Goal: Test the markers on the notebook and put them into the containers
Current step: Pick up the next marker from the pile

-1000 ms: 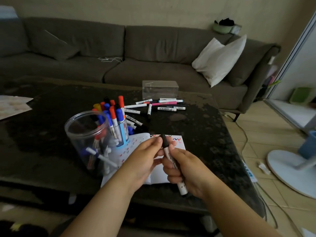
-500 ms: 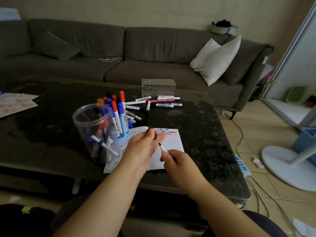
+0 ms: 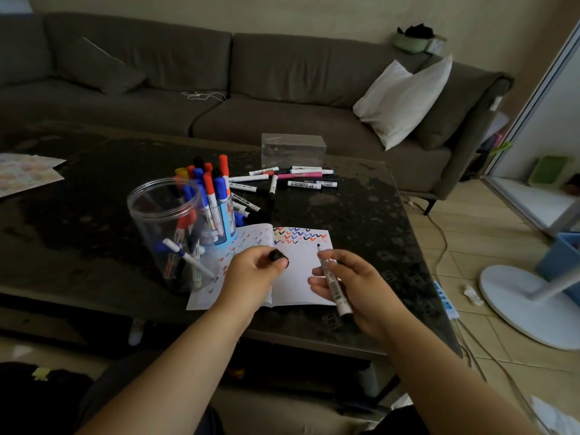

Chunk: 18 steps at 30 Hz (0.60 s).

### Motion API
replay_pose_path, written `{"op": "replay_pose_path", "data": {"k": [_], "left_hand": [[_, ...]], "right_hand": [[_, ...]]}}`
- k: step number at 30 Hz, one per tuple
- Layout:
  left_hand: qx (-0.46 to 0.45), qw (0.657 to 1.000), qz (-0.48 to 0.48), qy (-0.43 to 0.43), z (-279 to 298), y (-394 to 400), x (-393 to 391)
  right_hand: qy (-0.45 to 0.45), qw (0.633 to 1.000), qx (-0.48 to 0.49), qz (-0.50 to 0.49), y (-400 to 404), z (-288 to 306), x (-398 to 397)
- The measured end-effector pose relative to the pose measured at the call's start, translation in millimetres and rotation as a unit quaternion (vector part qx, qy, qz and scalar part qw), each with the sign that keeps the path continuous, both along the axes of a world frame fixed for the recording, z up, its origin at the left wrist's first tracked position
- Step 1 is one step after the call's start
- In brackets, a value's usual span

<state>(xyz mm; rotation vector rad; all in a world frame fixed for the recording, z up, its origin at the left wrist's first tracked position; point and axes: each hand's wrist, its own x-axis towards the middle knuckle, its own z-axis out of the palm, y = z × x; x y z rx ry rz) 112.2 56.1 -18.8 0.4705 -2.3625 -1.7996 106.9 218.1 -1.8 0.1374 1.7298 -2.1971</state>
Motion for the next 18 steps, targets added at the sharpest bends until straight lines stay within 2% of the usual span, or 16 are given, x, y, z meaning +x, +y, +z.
{"op": "replay_pose_path", "data": {"k": [4, 8, 11, 18], "left_hand": [[-0.146, 0.989, -0.033, 0.007, -17, -3, -14], [-0.22, 0.974, -0.052, 0.029, -29, -1, -28], [-0.254, 0.963, -0.076, 0.049, -36, 0, -38], [-0.344, 0.927, -0.13, 0.066, -53, 5, -44]], "right_hand": [[-0.009, 0.998, -0.068, -0.008, 3, -10, -19], [0.032, 0.997, 0.063, -0.004, 2, -21, -37], [0.081, 0.982, 0.166, -0.028, -2, -31, -54], [0.153, 0.947, 0.271, -0.078, -9, -53, -98]]}}
